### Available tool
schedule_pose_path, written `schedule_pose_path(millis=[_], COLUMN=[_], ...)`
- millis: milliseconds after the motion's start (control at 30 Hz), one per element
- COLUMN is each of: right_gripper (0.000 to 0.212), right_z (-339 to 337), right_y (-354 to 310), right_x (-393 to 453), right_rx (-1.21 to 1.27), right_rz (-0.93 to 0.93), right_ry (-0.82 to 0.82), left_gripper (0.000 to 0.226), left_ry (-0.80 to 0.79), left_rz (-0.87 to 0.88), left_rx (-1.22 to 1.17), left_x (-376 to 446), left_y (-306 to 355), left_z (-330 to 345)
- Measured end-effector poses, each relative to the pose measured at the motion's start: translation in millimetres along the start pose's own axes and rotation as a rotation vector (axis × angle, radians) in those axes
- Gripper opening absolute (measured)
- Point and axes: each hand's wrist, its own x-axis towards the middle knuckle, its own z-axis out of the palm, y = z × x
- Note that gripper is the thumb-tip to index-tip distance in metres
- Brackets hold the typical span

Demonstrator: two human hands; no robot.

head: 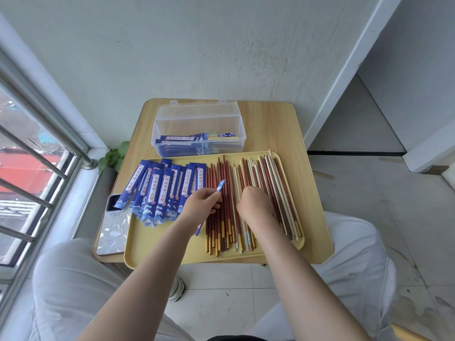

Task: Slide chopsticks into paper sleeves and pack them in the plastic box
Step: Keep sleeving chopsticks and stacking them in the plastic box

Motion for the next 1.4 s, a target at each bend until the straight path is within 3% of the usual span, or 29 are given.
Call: schedule_pose_path(millis=[233, 433, 667, 900, 1100, 1200, 1267, 1333, 1400], right_gripper=[0.017, 0.025, 0.016, 0.016, 0.021, 0.031, 0.022, 0.012, 0.019], right_z=[0.3, 5.2, -1.9, -21.3, -51.0, -59.0, -64.0, -67.7, -69.7], right_y=[-8.6, -16.9, -7.9, 11.2, 19.2, 19.6, 19.8, 19.6, 18.8], right_x=[-4.5, -9.8, -8.6, -3.1, -7.3, -8.3, -11.0, -13.7, -13.6], right_rx=[-0.12, -0.072, 0.099, 0.433, 1.226, 1.622, 1.69, 1.671, 1.618], right_rz=[0.034, 0.038, 0.113, -0.125, -0.185, -0.185, -0.241, -0.302, -0.321], right_ry=[-0.044, -0.037, -0.089, 0.011, -0.1, -0.195, -0.189, -0.146, -0.051], left_gripper=[0.019, 0.018, 0.019, 0.018, 0.004, 0.011, 0.01, 0.022, 0.033], left_ry=[0.009, 0.001, 0.013, 0.024, 0.078, 0.049, 0.021, -0.021, -0.071], left_rz=[0.011, 0.015, 0.024, 0.056, 0.064, 0.103, 0.116, 0.111, 0.086], left_rx=[-0.001, -0.046, -0.045, -0.101, -0.016, 0.049, 0.085, 0.119, 0.157], left_x=[-1.5, -4.9, -11.1, -16.7, -23.4, -24.1, -25.4, -27.1, -28.8], left_y=[-1.1, -5.0, -4.7, 6.5, 18.7, 18.7, 18.3, 18.6, 20.1], left_z=[1.1, 0.8, 1.1, -11.7, -19.8, -22.8, -23.3, -22.8, -22.8])
